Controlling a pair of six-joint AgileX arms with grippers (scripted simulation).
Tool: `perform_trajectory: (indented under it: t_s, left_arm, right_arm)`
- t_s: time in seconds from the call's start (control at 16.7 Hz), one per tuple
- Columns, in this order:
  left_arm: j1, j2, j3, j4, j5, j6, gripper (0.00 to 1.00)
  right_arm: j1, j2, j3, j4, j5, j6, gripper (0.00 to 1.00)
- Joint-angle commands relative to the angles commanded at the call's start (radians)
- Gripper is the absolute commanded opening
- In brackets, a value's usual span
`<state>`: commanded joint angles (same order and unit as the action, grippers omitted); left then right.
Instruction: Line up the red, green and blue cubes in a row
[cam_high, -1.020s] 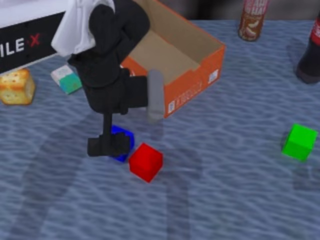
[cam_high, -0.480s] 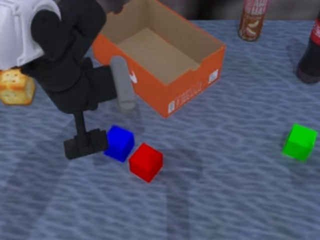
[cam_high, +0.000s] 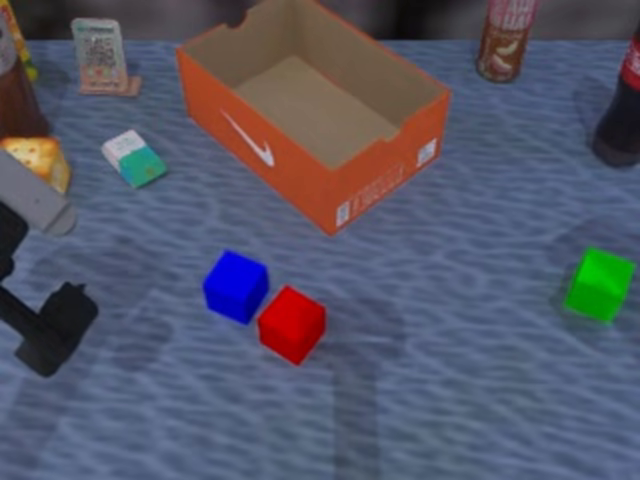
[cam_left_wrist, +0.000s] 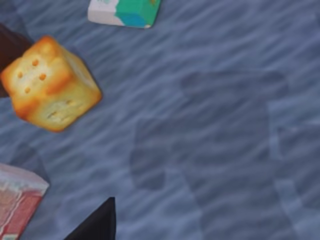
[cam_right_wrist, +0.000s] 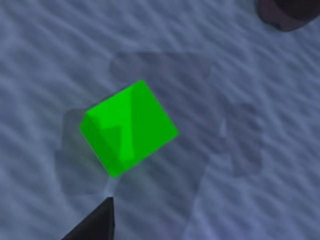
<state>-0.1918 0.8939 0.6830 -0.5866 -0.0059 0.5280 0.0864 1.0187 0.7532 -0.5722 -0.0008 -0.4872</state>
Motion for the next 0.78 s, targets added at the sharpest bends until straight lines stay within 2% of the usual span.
perform_trajectory:
  t_s: [0.42, 0.78]
  left_arm:
    - [0.163, -0.624, -0.5, 0.374, -0.002, -0.344, 1.0]
    - [0.21, -0.876, -0.674, 0.573, 0.005, -0.517, 1.0]
  right_arm:
    - [0.052, 0.622, 0.452, -0.351, 0.001, -0.296, 1.0]
    - [0.077, 0.899, 0.675, -0.5, 0.002, -0.435, 1.0]
